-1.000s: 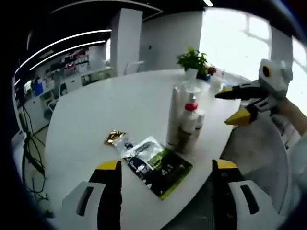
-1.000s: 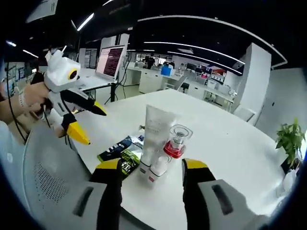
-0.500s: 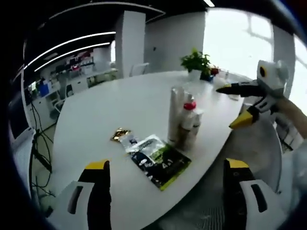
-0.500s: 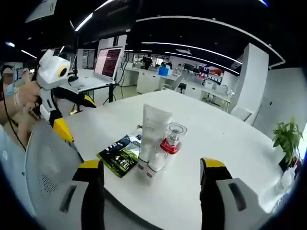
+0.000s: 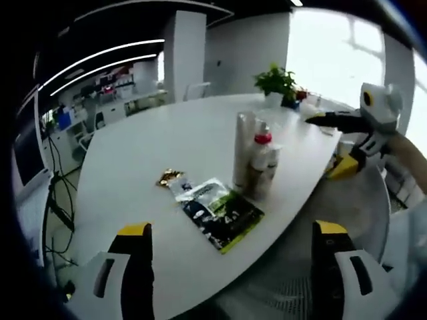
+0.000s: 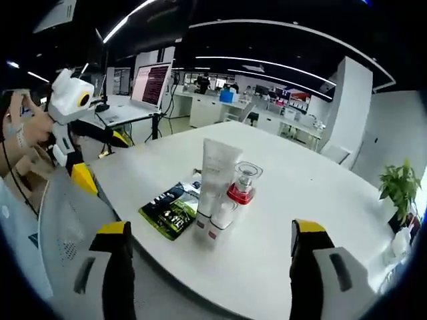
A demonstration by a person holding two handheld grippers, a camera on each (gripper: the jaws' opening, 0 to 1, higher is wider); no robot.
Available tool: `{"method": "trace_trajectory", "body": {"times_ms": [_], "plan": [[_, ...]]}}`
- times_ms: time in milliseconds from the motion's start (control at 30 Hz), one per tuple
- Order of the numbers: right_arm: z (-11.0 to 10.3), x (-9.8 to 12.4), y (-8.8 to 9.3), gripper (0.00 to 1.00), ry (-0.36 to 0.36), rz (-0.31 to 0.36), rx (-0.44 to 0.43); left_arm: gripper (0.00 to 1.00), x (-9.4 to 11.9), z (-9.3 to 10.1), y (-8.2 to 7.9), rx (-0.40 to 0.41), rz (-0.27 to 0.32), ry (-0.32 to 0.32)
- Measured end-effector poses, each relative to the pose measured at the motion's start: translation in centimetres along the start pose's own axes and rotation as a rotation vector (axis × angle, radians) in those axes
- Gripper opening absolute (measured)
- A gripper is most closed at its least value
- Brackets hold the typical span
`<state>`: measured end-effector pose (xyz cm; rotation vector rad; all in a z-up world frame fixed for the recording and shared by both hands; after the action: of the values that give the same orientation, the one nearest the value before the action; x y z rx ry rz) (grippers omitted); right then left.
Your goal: Arrange the skincare products in the storage area until every visible bottle or jar stands upright without overlapping.
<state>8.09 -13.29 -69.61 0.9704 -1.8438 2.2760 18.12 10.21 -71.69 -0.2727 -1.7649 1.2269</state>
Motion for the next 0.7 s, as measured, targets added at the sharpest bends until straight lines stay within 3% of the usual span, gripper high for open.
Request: {"method": "trace_trajectory", "body": {"times_ms": [133, 367, 467, 700], "plan": [[0.5, 0.0, -0.3, 1.00, -0.002, 0.002, -0.028, 0.97, 0.0, -0.2, 0.2, 0.010, -0.002, -0.010], [1.2, -0.3, -0.5, 1.00, 0.001, 0.012, -0.001, 0.97, -0.5, -0.7, 0.3, 0.020, -0.014, -0.036], [1.5, -0.5, -0.2, 1.00, -0.002, 0.005, -0.011, 0.97, -1.3, -1.0, 0.5, -0.016, -0.055, -0.037], [3.0, -0.5, -0.1, 0.99, 0.020, 0.033, -0.016, 0.97, -3.5, -2.5, -0.8, 0.023, -0.035, -0.062]]}}
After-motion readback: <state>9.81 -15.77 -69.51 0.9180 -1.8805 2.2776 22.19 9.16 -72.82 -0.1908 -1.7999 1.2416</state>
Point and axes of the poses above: the point that each gripper's makers call its tool centre point, and the gripper's own axes: x roughly backward along the fingers, z roughly to its right, y roughly out of its underside, the point moved 7 cm from there along x, roughly backward along the fingers, and after that the axes turned 13 degrees about -y, right-handed, at the moved point
